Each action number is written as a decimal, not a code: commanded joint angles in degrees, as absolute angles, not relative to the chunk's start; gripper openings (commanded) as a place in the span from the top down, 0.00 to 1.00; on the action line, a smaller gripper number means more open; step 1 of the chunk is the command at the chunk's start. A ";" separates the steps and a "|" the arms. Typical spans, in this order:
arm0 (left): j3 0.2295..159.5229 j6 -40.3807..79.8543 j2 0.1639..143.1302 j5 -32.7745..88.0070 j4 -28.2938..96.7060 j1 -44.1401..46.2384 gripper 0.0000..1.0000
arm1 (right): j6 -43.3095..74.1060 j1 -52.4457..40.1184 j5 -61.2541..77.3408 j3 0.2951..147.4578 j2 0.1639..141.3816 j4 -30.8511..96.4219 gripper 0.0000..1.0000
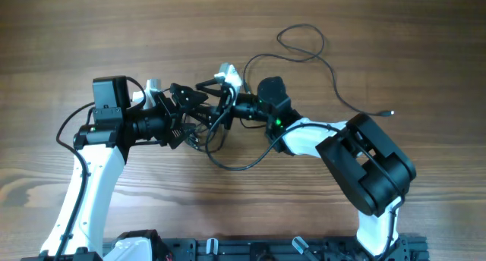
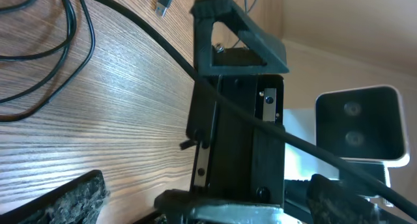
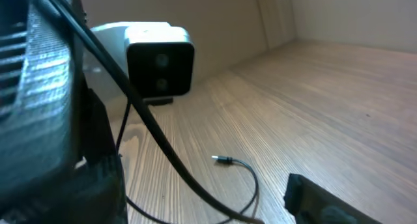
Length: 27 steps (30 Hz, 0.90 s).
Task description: Untangle cables
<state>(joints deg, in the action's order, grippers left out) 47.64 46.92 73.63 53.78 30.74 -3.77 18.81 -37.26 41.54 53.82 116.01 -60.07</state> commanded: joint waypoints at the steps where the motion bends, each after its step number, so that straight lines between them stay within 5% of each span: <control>1: 48.77 47.40 72.64 59.20 30.70 -3.97 0.00 | 19.53 -37.82 35.81 56.88 116.92 -59.55 0.51; 3: 48.77 47.37 72.64 60.84 30.70 -3.99 0.00 | 19.73 -37.58 32.29 57.06 116.92 -59.53 0.91; 4: 48.77 47.35 72.64 61.54 30.70 -3.99 0.00 | 19.75 -37.17 31.42 57.06 116.90 -59.55 0.96; 14: 48.75 40.27 72.64 56.07 30.79 -3.84 0.00 | 32.05 -16.32 50.41 57.06 109.82 -62.19 0.95; 27: 48.75 48.23 75.20 24.60 28.49 15.66 0.00 | 41.19 -14.74 56.51 57.06 103.61 -62.11 0.95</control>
